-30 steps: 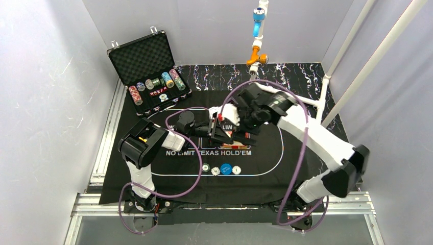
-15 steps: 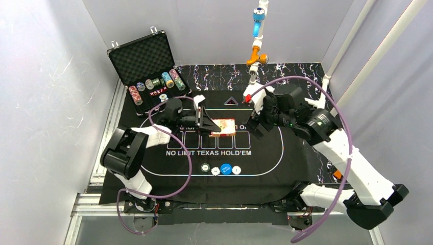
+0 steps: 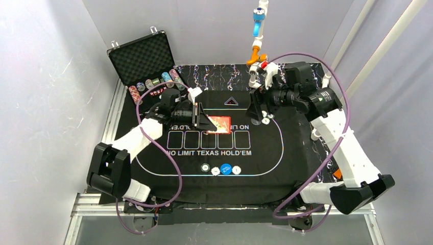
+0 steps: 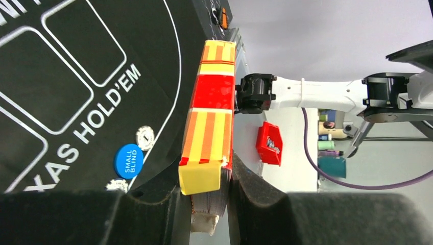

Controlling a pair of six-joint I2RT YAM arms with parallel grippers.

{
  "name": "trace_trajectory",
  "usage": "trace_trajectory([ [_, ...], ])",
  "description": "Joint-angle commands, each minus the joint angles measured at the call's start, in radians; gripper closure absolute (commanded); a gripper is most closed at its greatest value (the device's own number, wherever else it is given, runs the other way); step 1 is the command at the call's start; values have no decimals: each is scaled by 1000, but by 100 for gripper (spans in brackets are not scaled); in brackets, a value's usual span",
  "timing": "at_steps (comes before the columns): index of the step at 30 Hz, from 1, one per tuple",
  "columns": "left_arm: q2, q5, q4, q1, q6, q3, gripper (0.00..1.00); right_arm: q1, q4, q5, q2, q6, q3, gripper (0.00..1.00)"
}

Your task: Distribute texas hold em gaming equipment

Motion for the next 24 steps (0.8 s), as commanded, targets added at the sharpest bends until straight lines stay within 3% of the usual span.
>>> trace_trajectory([
  [1,-119,111,187,-11,-122,-103,100,-55,-32,-259,22,47,-30,0],
  [3,-134,117,253,-12,-149,-136,100,-107,36,-409,2,74,-144,0],
  [5,-93,136,349,-12,-225,-160,100,-167,111,-456,-10,137,-233,0],
  [10,117,83,1040,-27,-754,-235,100,-245,197,-563,5,244,-333,0],
  [11,154,79,1095,-34,-799,-223,100,-246,205,-571,10,250,-334,0],
  [24,238,75,1120,-111,-833,-87,100,-245,444,-626,69,438,-422,0],
])
